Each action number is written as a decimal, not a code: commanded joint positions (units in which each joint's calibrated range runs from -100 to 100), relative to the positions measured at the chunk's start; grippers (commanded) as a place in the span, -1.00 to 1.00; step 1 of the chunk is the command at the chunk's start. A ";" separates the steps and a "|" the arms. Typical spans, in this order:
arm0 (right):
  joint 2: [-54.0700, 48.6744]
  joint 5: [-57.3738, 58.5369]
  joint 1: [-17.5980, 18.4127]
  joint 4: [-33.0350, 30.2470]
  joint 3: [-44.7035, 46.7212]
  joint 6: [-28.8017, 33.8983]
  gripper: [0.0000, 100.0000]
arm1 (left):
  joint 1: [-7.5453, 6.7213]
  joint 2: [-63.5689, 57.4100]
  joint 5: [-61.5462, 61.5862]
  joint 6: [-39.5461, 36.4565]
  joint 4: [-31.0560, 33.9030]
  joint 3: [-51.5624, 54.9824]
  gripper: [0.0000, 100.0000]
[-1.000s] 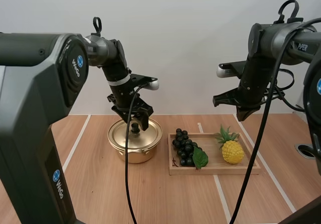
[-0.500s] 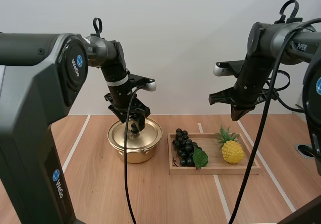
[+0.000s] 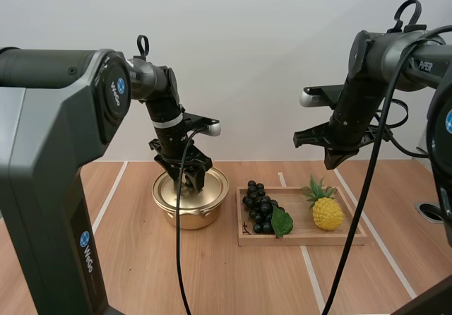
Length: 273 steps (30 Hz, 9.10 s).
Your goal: Open the pot, put the pineapple inside, and close it
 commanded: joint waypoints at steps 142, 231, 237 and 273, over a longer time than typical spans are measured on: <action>21.10 -29.71 -0.16 -8.09 12.56 7.82 1.00 | -0.17 -47.14 -9.99 3.21 -5.86 0.10 -1.00; 23.62 -1.83 21.88 18.35 -21.51 -12.65 -1.00 | 4.91 -46.70 -11.82 -3.97 -0.72 -39.25 -1.00; 27.00 0.88 21.88 18.45 -20.68 -13.99 -1.00 | 4.91 -46.70 -9.98 -3.97 -0.63 -39.25 -1.00; 34.27 -27.88 21.88 18.35 -7.61 -18.93 -1.00 | 4.91 -46.70 -7.00 -3.97 -0.47 -39.25 -1.00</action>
